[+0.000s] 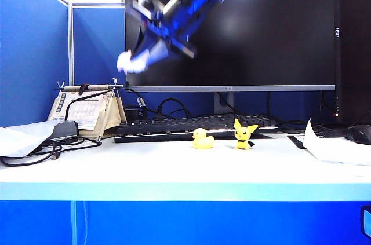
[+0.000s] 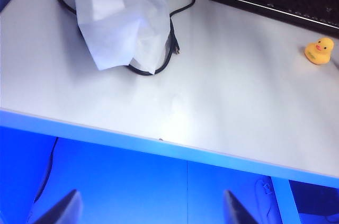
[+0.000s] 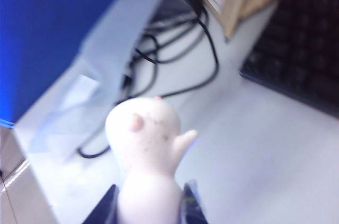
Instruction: Pick up the doll with a different color than the other dolls and place it near you.
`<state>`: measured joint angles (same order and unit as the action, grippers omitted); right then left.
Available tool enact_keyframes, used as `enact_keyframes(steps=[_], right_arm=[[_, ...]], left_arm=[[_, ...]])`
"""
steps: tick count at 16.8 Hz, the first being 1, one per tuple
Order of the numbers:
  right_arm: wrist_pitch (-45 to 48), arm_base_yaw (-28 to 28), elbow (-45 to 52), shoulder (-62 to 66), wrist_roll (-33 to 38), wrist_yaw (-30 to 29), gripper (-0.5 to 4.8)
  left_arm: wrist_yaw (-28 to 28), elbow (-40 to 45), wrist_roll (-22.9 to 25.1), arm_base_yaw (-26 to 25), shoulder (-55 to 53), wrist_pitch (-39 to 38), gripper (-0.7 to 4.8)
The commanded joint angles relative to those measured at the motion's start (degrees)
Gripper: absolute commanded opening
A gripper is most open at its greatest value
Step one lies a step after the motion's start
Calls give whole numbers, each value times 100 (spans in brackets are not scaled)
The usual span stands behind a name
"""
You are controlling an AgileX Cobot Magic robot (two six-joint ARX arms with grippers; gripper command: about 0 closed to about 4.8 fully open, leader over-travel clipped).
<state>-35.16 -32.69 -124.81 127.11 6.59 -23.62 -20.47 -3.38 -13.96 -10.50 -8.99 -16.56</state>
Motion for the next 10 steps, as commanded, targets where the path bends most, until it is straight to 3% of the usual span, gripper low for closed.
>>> enact_keyframes(steps=[1,10], right_arm=[[7,13,-28,-251,-83,81,53],[-1110,35,-28,-579,-136,98,53]], left_arm=[[-15,-13,4,0,-4,74,350],[-15,-13,4,-2,-4,74,350]])
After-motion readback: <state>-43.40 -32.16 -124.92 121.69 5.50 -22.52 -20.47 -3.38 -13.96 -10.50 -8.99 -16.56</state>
